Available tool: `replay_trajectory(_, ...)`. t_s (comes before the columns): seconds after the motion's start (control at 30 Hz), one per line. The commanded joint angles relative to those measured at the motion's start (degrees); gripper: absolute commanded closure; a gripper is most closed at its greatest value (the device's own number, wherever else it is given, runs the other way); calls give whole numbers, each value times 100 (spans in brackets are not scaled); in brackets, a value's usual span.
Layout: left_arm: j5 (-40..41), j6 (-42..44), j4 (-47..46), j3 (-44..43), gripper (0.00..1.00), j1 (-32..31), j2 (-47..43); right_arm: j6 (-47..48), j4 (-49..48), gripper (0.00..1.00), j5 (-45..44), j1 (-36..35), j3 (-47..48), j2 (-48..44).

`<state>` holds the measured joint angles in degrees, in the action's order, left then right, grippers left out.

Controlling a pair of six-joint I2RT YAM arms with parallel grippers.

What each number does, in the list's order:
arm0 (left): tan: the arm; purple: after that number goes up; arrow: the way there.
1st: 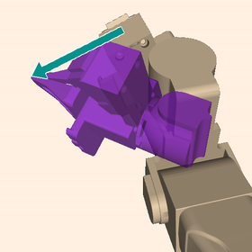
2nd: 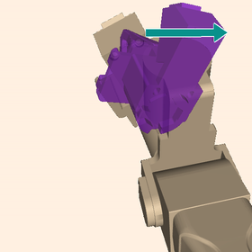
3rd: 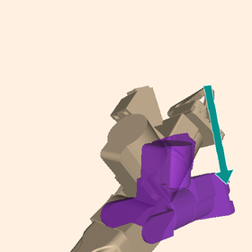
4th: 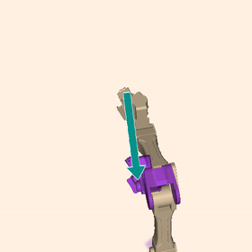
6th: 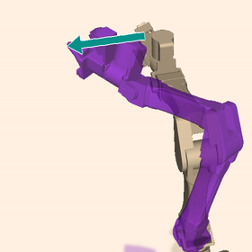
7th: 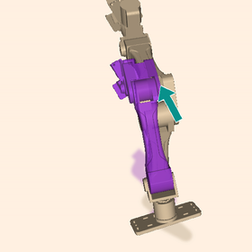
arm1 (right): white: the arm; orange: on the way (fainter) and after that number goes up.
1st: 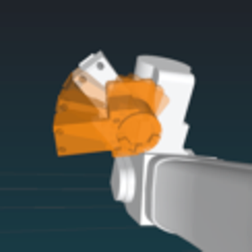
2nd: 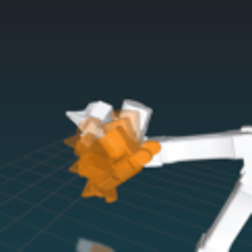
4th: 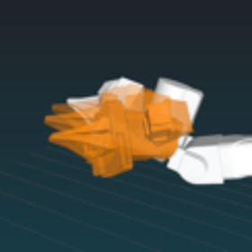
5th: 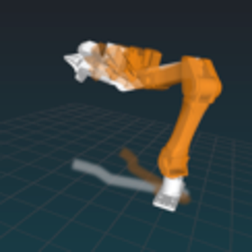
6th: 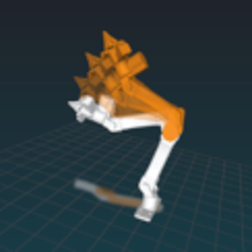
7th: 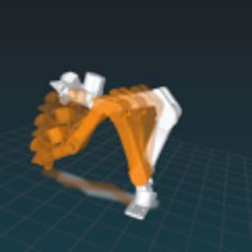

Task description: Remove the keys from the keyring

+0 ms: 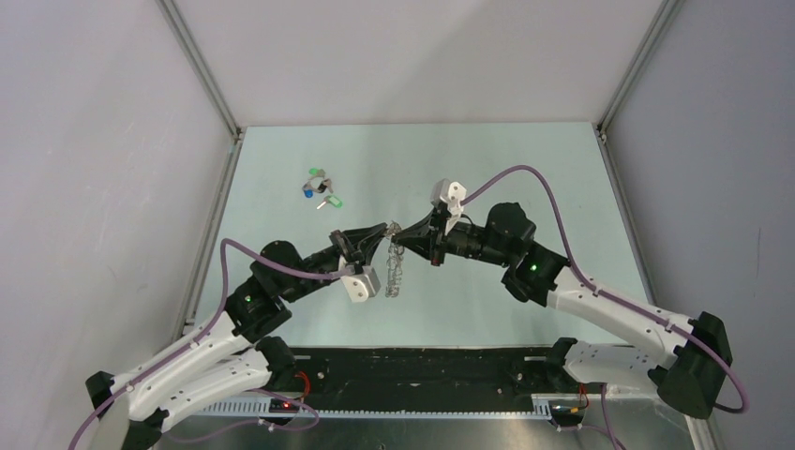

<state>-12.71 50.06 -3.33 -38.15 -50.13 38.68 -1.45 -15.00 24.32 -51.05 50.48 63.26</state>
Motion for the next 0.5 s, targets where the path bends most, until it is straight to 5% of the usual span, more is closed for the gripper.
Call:
replay_trajectory(0.0, -121, 46, -484, -173, 100, -28, -82, 11, -3, 100, -634, -19, 186, -346)
replay_trajectory(0.4, -135, 29, -484, -175, 100, -28, -96, -331, -782, 100, -1360, -18, -266, -687)
replay_trajectory(0.43, -135, 23, -484, -171, 100, -31, -97, -288, -770, 98, -1250, -19, -266, -674)
replay_trajectory(0.47, -137, 26, -484, -173, 100, -32, -115, -194, -698, 86, -1159, -21, -267, -670)
